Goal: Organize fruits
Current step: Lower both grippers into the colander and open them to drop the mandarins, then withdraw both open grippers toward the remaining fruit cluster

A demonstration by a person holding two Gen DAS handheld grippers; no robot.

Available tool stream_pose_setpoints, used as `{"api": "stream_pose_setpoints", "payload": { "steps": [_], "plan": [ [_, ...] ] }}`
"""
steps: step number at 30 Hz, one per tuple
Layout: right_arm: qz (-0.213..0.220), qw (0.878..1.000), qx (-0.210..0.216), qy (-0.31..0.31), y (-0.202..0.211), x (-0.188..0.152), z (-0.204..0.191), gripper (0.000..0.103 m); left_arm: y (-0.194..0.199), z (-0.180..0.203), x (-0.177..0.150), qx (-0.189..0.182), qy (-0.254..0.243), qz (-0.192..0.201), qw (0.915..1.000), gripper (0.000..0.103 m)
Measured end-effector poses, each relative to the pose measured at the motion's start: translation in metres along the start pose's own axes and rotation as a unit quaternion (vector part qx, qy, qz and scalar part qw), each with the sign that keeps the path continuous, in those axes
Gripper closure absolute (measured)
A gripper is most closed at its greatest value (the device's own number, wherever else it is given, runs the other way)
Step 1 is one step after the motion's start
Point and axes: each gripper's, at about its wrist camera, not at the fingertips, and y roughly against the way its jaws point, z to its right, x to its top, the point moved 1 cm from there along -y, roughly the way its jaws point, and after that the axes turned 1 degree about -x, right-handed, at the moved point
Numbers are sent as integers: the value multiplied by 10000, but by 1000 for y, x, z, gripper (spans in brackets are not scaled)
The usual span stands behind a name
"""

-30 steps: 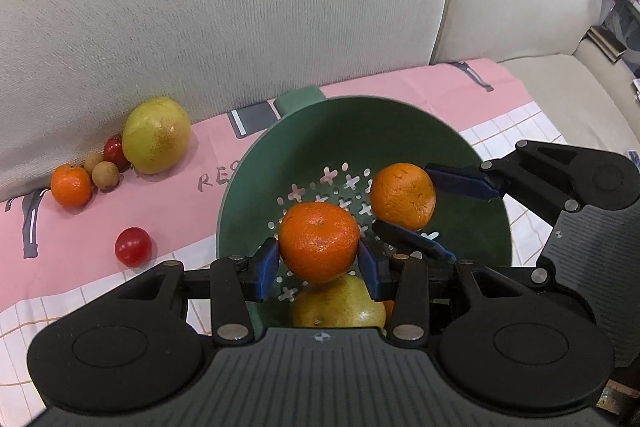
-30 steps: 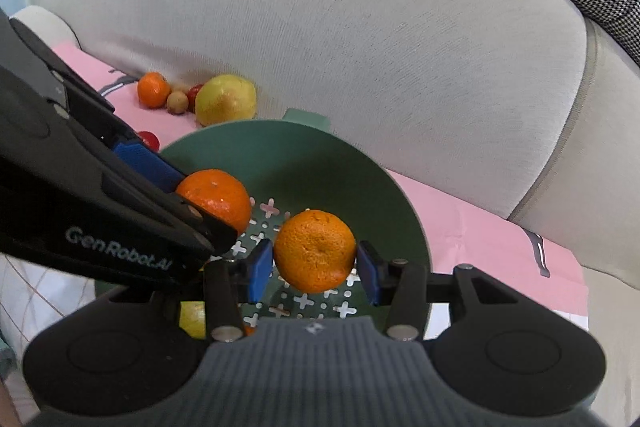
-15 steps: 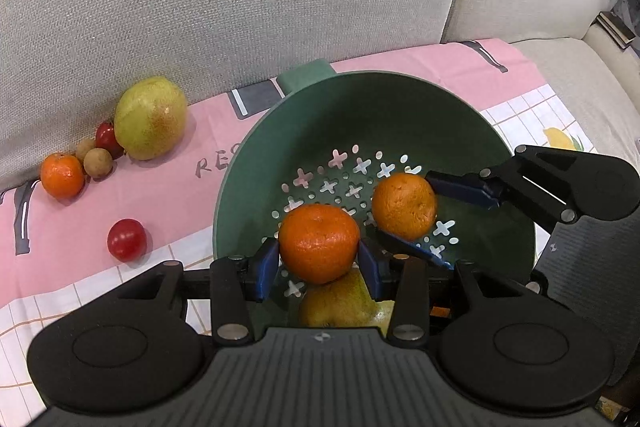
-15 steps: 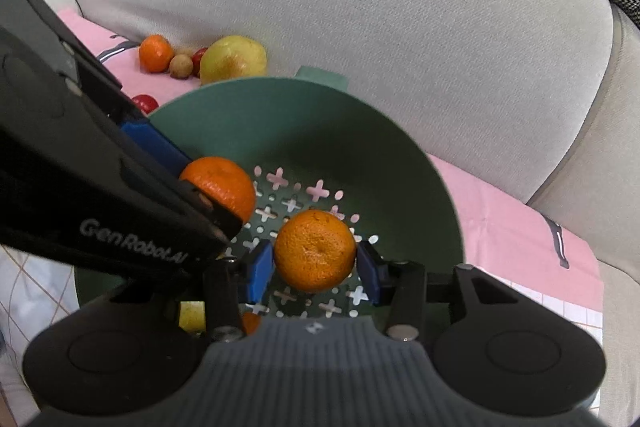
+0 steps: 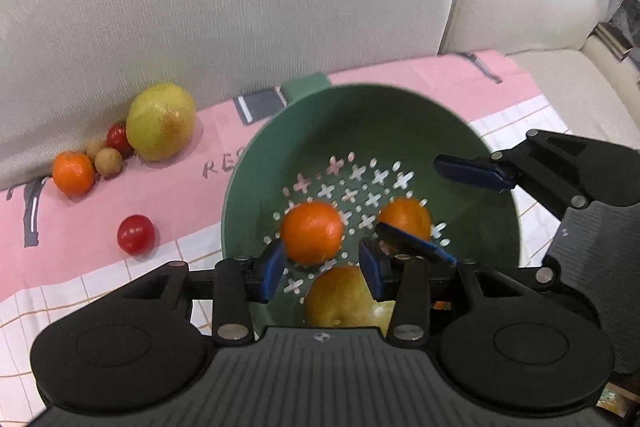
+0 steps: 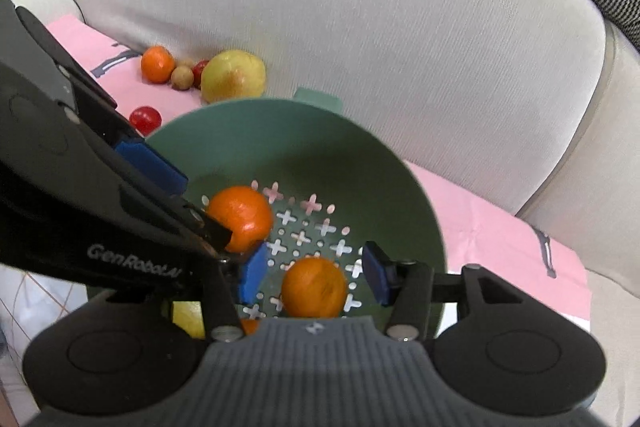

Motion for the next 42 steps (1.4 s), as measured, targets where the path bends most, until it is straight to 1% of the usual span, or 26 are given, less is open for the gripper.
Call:
{"api": "stream_pose_setpoints", "payload": {
  "steps": [2,7,9,11,13,15,19,21,26,30,38,42],
  "plan": [
    [66,10000,-55,-29,5,2,1,50,9,0,0,-5,37,122,9999,50],
    [266,9992,-109,-270,22,7,3,47,40,-3,-2,-46,130,529,9985,50],
    [356,9985,-131,-405,31,8,3,42,51,-4,-4,-15,158,672,9976,50],
    [455,9973,-142,-565,41,10,3,42,61,-5,-6,30,183,802,9966,50],
    [544,9957,-134,-731,49,11,3,37,71,-7,-8,97,195,936,9954,50],
    [667,9936,-70,-906,59,12,2,30,83,-10,-12,193,178,1084,9938,49],
    [756,9911,88,-1091,71,15,-6,29,100,-17,-19,332,167,1298,9908,49],
    [789,9900,168,-1158,76,17,-11,27,108,-24,-21,383,199,1391,9893,49],
    [839,9869,470,-1296,79,25,-25,26,119,-43,-27,465,391,1524,9864,49],
    [893,9869,601,-1204,79,33,-40,18,122,-63,-32,522,616,1560,9844,49],
    [919,9880,798,-955,63,57,-61,18,117,-101,-39,582,1038,1524,9811,49],
    [947,9882,880,-822,54,69,-67,18,111,-116,-39,603,1162,1490,9801,49]
  ]
}}
